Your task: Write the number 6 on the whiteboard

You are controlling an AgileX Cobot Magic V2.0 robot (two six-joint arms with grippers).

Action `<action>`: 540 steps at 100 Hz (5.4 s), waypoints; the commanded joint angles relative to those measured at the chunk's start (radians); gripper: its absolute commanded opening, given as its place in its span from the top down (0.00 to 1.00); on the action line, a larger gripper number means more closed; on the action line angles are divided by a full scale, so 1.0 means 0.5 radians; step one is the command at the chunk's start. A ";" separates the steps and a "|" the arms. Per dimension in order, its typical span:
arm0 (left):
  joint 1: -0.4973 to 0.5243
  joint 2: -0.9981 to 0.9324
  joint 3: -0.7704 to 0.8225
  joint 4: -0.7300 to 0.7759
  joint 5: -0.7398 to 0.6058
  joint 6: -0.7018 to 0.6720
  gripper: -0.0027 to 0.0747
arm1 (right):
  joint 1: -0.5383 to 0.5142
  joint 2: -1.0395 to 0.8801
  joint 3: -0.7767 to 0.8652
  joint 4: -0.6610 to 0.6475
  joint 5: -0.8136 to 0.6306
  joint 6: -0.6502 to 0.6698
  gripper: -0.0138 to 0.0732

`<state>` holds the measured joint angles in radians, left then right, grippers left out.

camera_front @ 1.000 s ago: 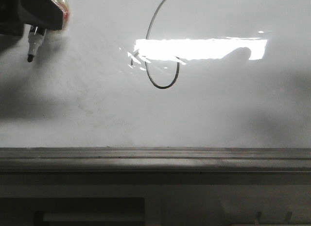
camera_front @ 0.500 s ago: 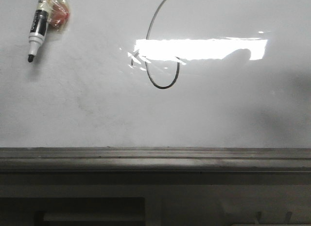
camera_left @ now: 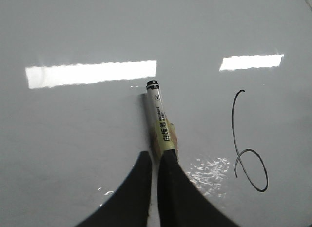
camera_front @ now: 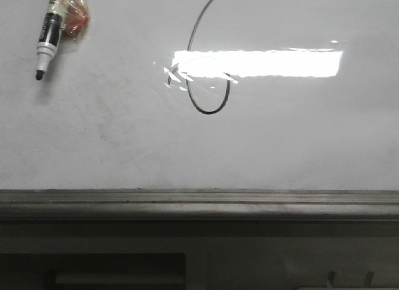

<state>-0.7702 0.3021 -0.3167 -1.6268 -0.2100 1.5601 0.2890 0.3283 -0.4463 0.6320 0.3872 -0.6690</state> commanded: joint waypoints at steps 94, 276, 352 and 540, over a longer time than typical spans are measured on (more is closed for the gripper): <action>0.002 -0.571 0.192 0.055 0.059 0.005 0.99 | -0.017 -0.442 0.285 0.042 -0.299 -0.030 0.92; 1.273 -0.678 0.714 3.279 0.345 -3.102 0.99 | -0.017 -0.439 0.285 0.042 -0.303 -0.030 0.92; 1.265 -0.674 0.714 3.254 0.382 -3.102 0.99 | -0.017 -0.439 0.285 0.042 -0.299 -0.030 0.92; 1.265 -0.674 0.714 3.254 0.385 -3.102 0.99 | -0.562 -0.714 0.957 -1.284 -0.745 0.815 0.92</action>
<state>-0.1295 -0.0034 -0.0088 0.0078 0.0488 0.0207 0.0140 -0.0103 0.0099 0.0000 0.0916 -0.2620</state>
